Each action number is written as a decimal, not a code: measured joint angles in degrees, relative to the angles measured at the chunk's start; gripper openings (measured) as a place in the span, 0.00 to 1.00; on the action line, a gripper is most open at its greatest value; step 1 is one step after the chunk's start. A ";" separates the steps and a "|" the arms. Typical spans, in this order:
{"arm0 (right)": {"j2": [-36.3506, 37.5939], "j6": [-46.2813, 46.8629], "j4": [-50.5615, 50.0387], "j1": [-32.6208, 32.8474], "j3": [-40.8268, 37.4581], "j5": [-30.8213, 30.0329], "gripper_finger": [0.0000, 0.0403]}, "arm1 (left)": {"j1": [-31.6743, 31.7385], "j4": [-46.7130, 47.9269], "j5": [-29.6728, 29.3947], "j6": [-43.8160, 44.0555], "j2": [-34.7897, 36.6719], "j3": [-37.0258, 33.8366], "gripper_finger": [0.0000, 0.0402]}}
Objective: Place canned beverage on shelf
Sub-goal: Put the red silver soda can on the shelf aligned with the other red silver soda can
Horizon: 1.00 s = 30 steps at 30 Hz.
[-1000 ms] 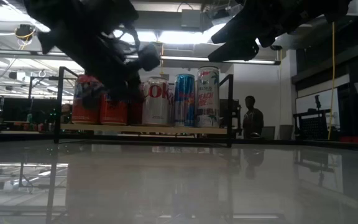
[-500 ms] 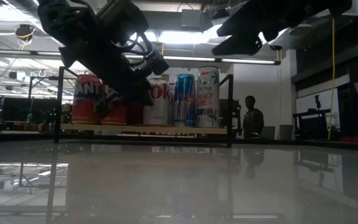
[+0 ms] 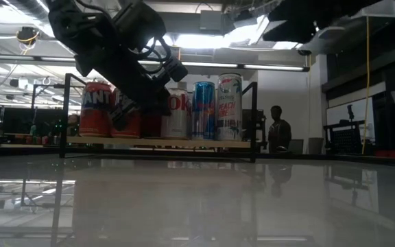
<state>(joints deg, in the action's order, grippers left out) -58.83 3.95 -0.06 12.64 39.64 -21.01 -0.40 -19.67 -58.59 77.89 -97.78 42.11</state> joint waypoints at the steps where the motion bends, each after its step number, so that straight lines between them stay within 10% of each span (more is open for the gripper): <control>1: 1.35 0.01 0.20 0.00 -1.03 0.01 0.89 | 0.17 -0.27 0.00 -0.01 0.00 0.00 0.00; 30: 24.15 0.07 0.07 0.02 -14.91 1.54 0.89 | 2.70 -3.55 0.88 -0.26 0.00 0.07 0.00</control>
<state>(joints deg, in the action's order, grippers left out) -34.68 4.01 0.01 12.67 24.73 -19.46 2.30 -23.22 -57.71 77.62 -97.78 42.17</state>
